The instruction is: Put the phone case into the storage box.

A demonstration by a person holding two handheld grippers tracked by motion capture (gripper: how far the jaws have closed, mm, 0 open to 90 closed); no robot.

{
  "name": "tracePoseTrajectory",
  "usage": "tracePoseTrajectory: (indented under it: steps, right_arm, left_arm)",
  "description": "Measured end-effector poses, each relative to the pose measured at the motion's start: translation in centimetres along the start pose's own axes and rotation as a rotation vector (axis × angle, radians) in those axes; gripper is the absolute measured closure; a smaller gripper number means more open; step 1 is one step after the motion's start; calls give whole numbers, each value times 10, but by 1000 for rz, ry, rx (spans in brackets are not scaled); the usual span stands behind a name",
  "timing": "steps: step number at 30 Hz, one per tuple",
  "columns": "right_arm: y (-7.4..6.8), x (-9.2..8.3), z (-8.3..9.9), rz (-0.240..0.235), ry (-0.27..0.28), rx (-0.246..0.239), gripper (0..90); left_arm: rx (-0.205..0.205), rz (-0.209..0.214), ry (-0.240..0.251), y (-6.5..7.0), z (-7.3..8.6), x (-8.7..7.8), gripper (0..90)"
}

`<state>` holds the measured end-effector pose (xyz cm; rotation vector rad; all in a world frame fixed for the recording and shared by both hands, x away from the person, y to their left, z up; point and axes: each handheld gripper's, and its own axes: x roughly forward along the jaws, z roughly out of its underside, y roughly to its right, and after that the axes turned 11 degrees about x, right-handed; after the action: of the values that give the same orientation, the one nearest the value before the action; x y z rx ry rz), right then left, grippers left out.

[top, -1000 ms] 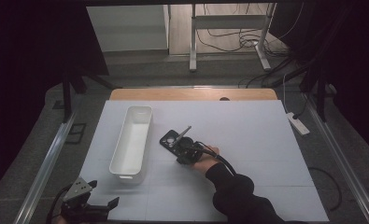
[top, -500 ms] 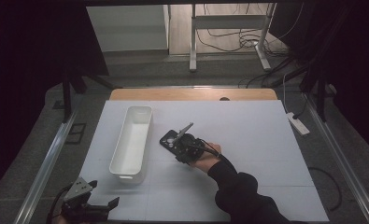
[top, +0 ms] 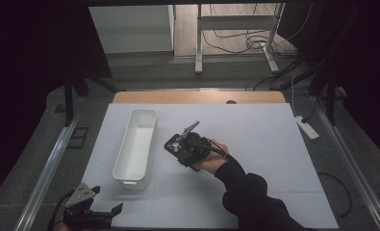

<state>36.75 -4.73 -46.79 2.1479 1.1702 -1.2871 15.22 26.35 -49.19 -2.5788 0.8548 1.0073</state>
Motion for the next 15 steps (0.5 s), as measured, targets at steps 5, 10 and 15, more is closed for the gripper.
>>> tracePoseTrajectory:
  steps: [5,10,15]
  right_arm:
    - [1,2,-1,20,-6,3,282]
    - [8,3,-1,56,4,31,112]
    - [21,5,1,74,-10,65,30]
  left_arm:
    - [0,0,1,0,0,0,2]
    - [0,0,1,0,0,0,2]
    - [-1,0,1,0,0,0,2]
